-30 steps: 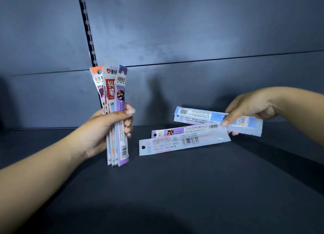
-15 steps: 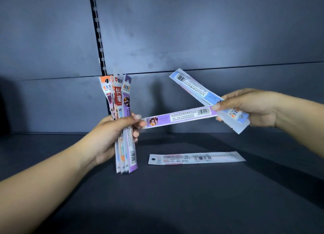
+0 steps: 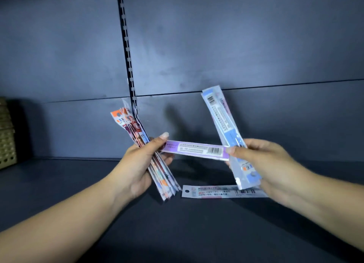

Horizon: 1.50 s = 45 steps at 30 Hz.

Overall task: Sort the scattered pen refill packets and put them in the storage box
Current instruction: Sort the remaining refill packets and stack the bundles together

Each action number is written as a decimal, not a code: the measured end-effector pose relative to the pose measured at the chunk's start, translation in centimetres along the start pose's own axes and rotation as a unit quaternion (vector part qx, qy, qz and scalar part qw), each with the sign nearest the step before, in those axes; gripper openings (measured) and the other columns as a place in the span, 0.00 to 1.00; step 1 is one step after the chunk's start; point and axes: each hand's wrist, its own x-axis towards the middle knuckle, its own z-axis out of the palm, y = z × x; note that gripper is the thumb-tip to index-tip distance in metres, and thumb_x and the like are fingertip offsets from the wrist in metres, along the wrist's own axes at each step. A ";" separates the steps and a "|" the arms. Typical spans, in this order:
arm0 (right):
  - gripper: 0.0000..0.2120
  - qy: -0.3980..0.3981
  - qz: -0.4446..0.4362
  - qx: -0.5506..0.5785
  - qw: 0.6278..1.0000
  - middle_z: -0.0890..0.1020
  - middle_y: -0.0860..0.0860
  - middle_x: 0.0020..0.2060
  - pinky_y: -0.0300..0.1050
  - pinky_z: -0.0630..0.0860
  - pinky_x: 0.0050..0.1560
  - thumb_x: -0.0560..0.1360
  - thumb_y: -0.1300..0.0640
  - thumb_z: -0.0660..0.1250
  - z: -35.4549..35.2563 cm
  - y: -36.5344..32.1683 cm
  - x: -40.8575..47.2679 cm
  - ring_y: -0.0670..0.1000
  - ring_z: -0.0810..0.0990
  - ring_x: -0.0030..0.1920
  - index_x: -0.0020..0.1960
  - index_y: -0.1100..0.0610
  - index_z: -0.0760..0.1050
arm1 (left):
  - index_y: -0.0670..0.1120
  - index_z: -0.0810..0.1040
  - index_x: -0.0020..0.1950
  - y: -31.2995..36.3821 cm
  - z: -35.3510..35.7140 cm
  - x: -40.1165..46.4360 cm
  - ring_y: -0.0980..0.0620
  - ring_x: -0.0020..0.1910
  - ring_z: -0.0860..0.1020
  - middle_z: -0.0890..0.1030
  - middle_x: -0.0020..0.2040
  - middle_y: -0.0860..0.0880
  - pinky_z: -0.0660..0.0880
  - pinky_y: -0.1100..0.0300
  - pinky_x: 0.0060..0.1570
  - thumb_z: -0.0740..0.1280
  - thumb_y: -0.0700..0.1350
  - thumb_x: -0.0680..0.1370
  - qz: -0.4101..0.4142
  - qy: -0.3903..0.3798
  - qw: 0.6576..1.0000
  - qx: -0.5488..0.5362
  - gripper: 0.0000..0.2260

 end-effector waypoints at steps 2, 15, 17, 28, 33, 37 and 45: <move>0.03 -0.030 0.013 -0.006 0.999 0.82 0.52 0.29 0.35 0.73 0.25 0.70 0.63 0.70 0.5 0.9 -0.8 0.46 0.79 0.25 0.43 0.58 0.80 | 0.39 0.75 0.43 0.2 0.1 0.0 0.52 0.30 0.81 0.81 0.32 0.45 0.81 0.60 0.33 0.66 0.38 0.73 0.030 0.012 0.999 -0.009 0.03; 0.03 -0.130 -0.002 -0.027 0.991 0.83 0.48 0.28 0.34 0.73 0.26 0.71 0.61 0.69 2.5 2.7 -2.4 0.46 0.81 0.29 0.45 0.57 0.79 | 0.41 0.81 0.46 0.3 1.0 -1.8 0.46 0.37 0.84 0.85 0.40 0.42 0.81 0.52 0.38 0.66 0.42 0.64 -0.060 -0.110 0.992 -0.030 0.13; 0.03 -0.135 0.002 -0.017 0.991 0.83 0.49 0.27 0.33 0.73 0.26 0.71 0.61 0.69 2.3 2.6 -2.5 0.46 0.82 0.28 0.44 0.57 0.79 | 0.41 0.81 0.46 0.3 1.0 -1.7 0.47 0.37 0.84 0.85 0.40 0.43 0.81 0.52 0.40 0.67 0.42 0.64 -0.038 -0.092 0.995 -0.026 0.13; 0.06 -0.125 0.025 0.036 0.991 0.78 0.51 0.22 0.37 0.68 0.18 0.75 0.53 0.63 2.1 2.2 -2.5 0.53 0.72 0.16 0.48 0.54 0.75 | 0.46 0.70 0.36 1.9 -0.7 -0.6 0.54 0.22 0.73 0.74 0.24 0.51 0.74 0.65 0.28 0.70 0.40 0.67 0.115 -0.049 0.992 0.033 0.08; 0.06 -0.107 0.023 0.013 0.994 0.79 0.48 0.22 0.36 0.68 0.18 0.75 0.56 0.64 1.5 2.3 -1.7 0.49 0.77 0.20 0.44 0.58 0.78 | 0.46 0.75 0.42 1.4 -0.4 -0.7 0.57 0.24 0.77 0.78 0.34 0.51 0.75 0.66 0.28 0.71 0.40 0.69 0.174 -0.022 0.951 0.256 0.06; 0.07 -0.113 0.043 0.036 0.992 0.80 0.49 0.22 0.35 0.69 0.19 0.74 0.57 0.65 0.5 0.6 -1.0 0.49 0.78 0.21 0.44 0.60 0.78 | 0.52 0.75 0.51 1.5 -0.4 -0.6 0.61 0.39 0.80 0.80 0.51 0.60 0.77 0.66 0.36 0.70 0.48 0.63 0.211 -0.054 0.922 0.321 0.17; 0.08 -0.190 0.051 0.000 0.980 0.79 0.53 0.25 0.33 0.66 0.16 0.74 0.56 0.64 -0.7 -3.2 -0.9 0.47 0.75 0.19 0.47 0.60 0.78 | 0.50 0.76 0.47 0.7 0.4 -1.5 0.60 0.35 0.81 0.83 0.40 0.66 0.76 0.70 0.32 0.72 0.42 0.63 0.200 -0.076 0.907 0.362 0.15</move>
